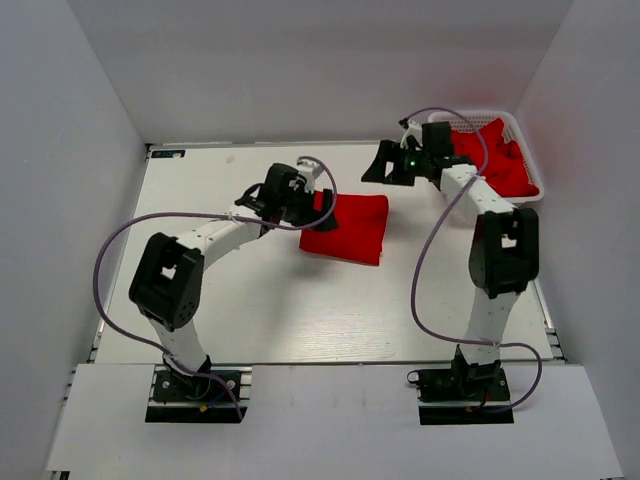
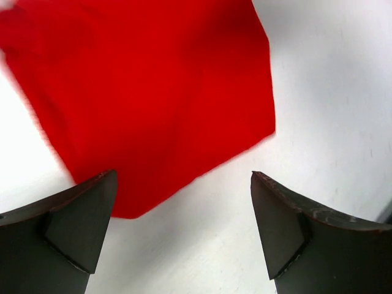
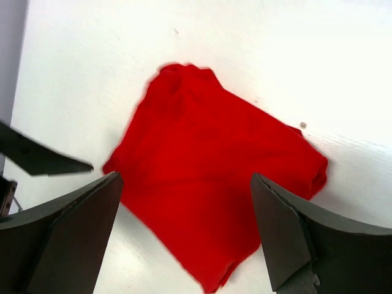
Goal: Fold and stack the t-shirts
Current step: Fold the long partially folded tshirt into a neat square, then put the neatly folded tshirt into the corner of the board with the left arm
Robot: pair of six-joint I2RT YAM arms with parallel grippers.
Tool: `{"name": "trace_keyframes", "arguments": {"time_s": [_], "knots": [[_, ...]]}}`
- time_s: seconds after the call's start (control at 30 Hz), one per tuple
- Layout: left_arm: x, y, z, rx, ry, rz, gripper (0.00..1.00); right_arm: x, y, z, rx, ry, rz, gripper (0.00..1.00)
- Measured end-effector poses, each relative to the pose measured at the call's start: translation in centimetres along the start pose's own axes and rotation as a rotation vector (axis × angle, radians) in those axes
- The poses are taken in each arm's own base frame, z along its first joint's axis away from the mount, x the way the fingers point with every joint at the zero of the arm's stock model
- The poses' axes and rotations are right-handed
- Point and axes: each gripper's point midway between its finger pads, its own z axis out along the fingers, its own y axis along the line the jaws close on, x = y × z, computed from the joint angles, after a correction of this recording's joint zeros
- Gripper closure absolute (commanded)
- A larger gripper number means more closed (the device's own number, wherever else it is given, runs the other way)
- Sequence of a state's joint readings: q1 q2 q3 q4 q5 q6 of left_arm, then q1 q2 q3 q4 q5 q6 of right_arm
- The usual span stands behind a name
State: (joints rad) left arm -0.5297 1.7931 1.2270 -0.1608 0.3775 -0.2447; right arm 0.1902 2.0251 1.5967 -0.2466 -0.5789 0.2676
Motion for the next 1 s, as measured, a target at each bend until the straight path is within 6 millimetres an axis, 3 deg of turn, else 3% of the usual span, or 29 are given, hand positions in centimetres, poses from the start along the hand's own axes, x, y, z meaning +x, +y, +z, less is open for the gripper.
{"name": "trace_keyframes", "arguments": {"time_s": [0.13,0.23,0.3,0.43,0.53,0.6,0.7,0.73,0.8,0.83,0.87,1.0], "knots": [[-4.2,1.5,-2.3,-0.154,-0.083,-0.023,0.00,-3.0,3.3,-5.2,0.051,-0.122,-0.088,0.10],[-6.5,2.7,-2.6,-0.237,-0.106,-0.033,0.00,-2.4,4.5,-8.8,0.114,-0.178,-0.094,0.10],[-7.0,3.9,-2.1,-0.282,-0.103,-0.043,0.00,-1.3,4.3,-10.5,0.175,-0.215,-0.069,0.10],[-4.8,6.8,0.5,-0.350,-0.015,-0.072,0.03,3.9,2.5,-12.6,0.281,-0.201,0.032,0.10],[-0.8,9.1,3.0,-0.384,0.105,-0.099,0.10,7.2,1.4,-13.5,0.339,-0.178,0.092,0.10],[2.1,10.2,4.5,-0.388,0.185,-0.114,0.16,8.2,1.3,-14.0,0.354,-0.180,0.106,0.10],[0.7,9.4,5.1,-0.344,0.157,-0.102,0.39,8.3,1.8,-14.9,0.357,-0.206,0.107,0.10],[0.7,9.3,5.3,-0.333,0.155,-0.100,0.58,8.2,2.0,-15.2,0.358,-0.216,0.104,0.10],[1.3,9.3,5.9,-0.312,0.171,-0.100,0.77,7.9,2.2,-15.7,0.363,-0.233,0.098,0.10],[1.7,9.4,6.2,-0.307,0.182,-0.104,0.96,7.9,2.2,-15.9,0.369,-0.240,0.095,0.10],[1.8,9.3,6.4,-0.300,0.181,-0.109,1.00,8.0,2.2,-16.1,0.373,-0.244,0.095,0.10],[1.3,9.3,6.4,-0.288,0.175,-0.089,1.00,9.3,1.3,-16.4,0.414,-0.230,0.108,0.10]]}}
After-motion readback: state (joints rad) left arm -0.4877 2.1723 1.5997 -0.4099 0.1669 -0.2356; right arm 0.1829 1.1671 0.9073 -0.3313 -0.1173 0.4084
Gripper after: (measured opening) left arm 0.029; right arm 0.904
